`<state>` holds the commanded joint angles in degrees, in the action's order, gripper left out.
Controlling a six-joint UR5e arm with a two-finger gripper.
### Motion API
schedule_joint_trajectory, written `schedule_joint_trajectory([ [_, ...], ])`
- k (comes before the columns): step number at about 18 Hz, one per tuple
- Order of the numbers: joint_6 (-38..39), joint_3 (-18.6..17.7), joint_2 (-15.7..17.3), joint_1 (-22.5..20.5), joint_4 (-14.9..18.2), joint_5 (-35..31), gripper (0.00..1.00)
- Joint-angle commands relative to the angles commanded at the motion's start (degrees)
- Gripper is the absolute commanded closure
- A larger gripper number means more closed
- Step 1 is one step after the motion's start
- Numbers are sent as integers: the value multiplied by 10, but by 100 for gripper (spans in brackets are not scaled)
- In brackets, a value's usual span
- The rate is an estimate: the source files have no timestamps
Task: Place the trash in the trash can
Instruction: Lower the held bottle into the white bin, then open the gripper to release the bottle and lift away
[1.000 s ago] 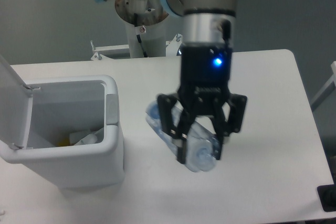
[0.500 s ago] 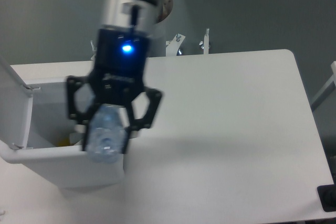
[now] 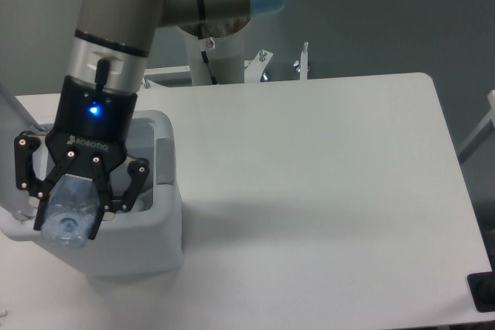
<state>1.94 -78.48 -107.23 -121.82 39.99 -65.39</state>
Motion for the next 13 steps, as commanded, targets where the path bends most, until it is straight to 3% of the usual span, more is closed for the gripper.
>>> schedule_joint_trajectory([
  [1, -5, -4, 2, 1, 0, 0, 32],
  [2, -12, -4, 3, 1, 0, 0, 12],
  [3, -20, -4, 4, 1, 0, -1, 1],
  [9, -25, 3, 18, -3, 0, -1, 0],
  [13, -24, 3, 25, -34, 0, -6, 0],
])
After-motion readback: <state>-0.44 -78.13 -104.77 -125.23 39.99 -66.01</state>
